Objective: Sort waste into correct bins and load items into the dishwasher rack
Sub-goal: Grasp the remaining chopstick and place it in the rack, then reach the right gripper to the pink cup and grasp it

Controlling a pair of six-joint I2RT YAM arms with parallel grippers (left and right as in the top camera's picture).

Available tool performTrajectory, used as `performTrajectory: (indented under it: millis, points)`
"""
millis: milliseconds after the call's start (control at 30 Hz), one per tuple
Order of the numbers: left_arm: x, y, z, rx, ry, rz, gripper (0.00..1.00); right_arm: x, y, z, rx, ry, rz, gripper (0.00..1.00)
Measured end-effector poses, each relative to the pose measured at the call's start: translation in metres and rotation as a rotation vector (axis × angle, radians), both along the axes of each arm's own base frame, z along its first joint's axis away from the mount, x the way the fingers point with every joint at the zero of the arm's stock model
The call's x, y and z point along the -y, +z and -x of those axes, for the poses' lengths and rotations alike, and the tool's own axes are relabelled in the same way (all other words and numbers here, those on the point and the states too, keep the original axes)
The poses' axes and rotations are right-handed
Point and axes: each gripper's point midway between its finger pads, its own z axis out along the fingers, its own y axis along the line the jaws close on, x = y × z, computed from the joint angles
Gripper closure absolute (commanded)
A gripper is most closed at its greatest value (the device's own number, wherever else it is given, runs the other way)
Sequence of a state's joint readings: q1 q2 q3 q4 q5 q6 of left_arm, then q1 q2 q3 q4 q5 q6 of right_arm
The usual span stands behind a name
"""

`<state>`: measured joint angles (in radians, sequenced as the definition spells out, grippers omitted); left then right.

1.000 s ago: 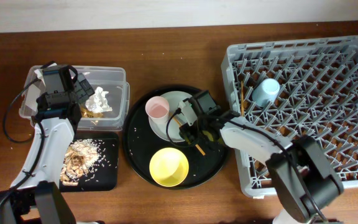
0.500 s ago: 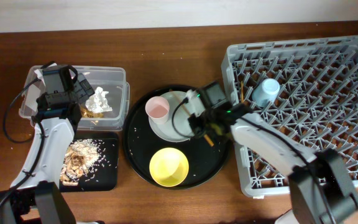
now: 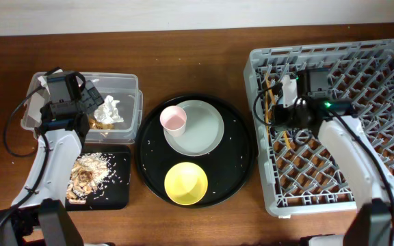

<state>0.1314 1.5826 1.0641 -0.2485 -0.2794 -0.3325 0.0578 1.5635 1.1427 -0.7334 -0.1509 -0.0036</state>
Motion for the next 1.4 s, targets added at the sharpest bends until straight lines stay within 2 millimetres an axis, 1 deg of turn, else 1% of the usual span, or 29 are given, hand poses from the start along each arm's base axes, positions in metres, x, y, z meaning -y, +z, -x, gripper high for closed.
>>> performTrajectory:
  millis: [33, 100, 233, 267, 300, 333, 367, 400, 433, 467, 500, 533, 567, 600, 633, 667, 700, 733, 767, 800, 833, 900, 933, 1000, 1067, 1133, 1233, 1300, 1400]
  points:
    - [0.000, 0.000, 0.000, 0.000, 0.000, 0.000, 0.01, -0.001, -0.009, 0.000, -0.023, 0.002, -0.002, 0.89]
    - [0.000, 0.000, 0.000, 0.000, 0.000, 0.000, 0.01, -0.004, -0.026, 0.001, -0.076, 0.010, -0.017, 0.69]
    - [0.000, 0.000, 0.000, 0.000, 0.000, 0.000, 0.01, -0.006, -0.025, 0.001, -0.081, 0.017, -0.025, 0.66]
    - [0.000, 0.000, 0.000, 0.000, 0.000, 0.000, 0.01, -0.006, -0.019, -0.003, -0.068, 0.017, -0.026, 0.66]
    - [0.000, 0.000, 0.000, -0.001, 0.000, 0.000, 0.01, -0.006, -0.005, -0.002, -0.086, 0.016, -0.026, 0.65]
    - [0.000, 0.000, 0.000, 0.000, 0.000, 0.000, 0.01, -0.006, 0.010, -0.010, -0.050, 0.017, -0.028, 0.66]
    - [0.000, 0.000, 0.000, 0.000, 0.000, 0.000, 0.01, -0.014, 0.037, 0.001, -0.094, 0.033, -0.063, 0.65]
    - [0.000, 0.000, 0.000, 0.002, 0.000, 0.000, 0.01, -0.019, 0.053, -0.001, -0.066, 0.047, -0.084, 0.66]
    - [0.000, 0.000, 0.000, 0.001, 0.000, 0.000, 0.01, -0.026, 0.062, 0.006, -0.089, 0.065, -0.112, 0.66]
    - [0.000, 0.000, 0.000, 0.001, 0.000, 0.000, 0.01, -0.042, 0.071, 0.013, -0.101, 0.106, -0.148, 0.66]
    - [0.000, 0.000, 0.000, 0.001, 0.000, 0.000, 0.01, -0.067, 0.078, 0.019, -0.099, 0.177, -0.183, 0.66]
    - [0.000, 0.000, 0.000, 0.000, 0.000, 0.000, 0.01, -0.089, 0.080, 0.027, -0.108, 0.239, -0.205, 0.65]
    - [0.000, 0.000, 0.000, 0.000, 0.000, 0.000, 0.01, -0.107, 0.082, 0.029, -0.086, 0.293, -0.210, 0.61]
    - [0.000, 0.000, 0.000, 0.000, 0.000, 0.000, 0.00, -0.127, 0.085, 0.031, -0.061, 0.350, -0.219, 0.53]
    - [0.000, 0.000, 0.000, 0.000, 0.000, 0.000, 0.01, -0.148, 0.088, 0.037, -0.044, 0.412, -0.227, 0.31]
    - [0.000, 0.000, 0.000, 0.000, 0.000, 0.000, 0.00, -0.178, 0.095, 0.042, 0.005, 0.502, -0.245, 0.31]
    - [0.000, 0.000, 0.000, 0.000, 0.000, 0.000, 0.01, -0.192, 0.099, 0.042, 0.041, 0.535, -0.256, 0.33]
    - [0.000, 0.000, 0.000, 0.001, 0.000, 0.000, 0.01, -0.210, 0.107, 0.038, 0.104, 0.582, -0.270, 0.44]
    - [0.000, 0.000, 0.000, 0.000, 0.000, 0.000, 0.01, -0.222, 0.112, 0.041, 0.131, 0.617, -0.278, 0.49]
    - [0.000, 0.000, 0.000, 0.002, 0.000, 0.000, 0.01, -0.235, 0.115, 0.044, 0.155, 0.645, -0.287, 0.50]
    - [0.000, 0.000, 0.000, 0.000, 0.000, 0.000, 0.01, -0.240, 0.114, 0.044, 0.165, 0.660, -0.285, 0.50]
    - [0.000, 0.000, 0.000, 0.000, 0.000, 0.000, 0.01, -0.257, 0.106, 0.034, 0.209, 0.672, -0.250, 0.48]
    - [0.000, 0.000, 0.000, 0.000, 0.000, 0.000, 0.01, -0.269, 0.088, 0.032, 0.197, 0.684, -0.210, 0.46]
    - [0.000, 0.000, 0.000, 0.001, 0.000, 0.000, 0.01, -0.282, 0.065, 0.030, 0.182, 0.697, -0.173, 0.47]
    - [0.000, 0.000, 0.000, 0.000, 0.000, 0.000, 0.01, -0.299, 0.029, 0.020, 0.168, 0.707, -0.128, 0.50]
    - [0.000, 0.000, 0.000, 0.000, -0.001, 0.000, 0.01, -0.301, 0.012, 0.014, 0.160, 0.697, -0.102, 0.51]
    - [0.000, 0.000, 0.000, 0.000, 0.000, 0.000, 0.01, -0.305, -0.002, 0.006, 0.169, 0.689, -0.086, 0.55]
    - [0.000, 0.000, 0.000, 0.001, 0.000, 0.000, 0.01, -0.310, 0.001, -0.001, 0.206, 0.688, -0.096, 0.55]
    - [0.000, 0.000, 0.000, 0.000, 0.000, 0.000, 0.01, -0.313, -0.003, -0.005, 0.214, 0.687, -0.098, 0.58]
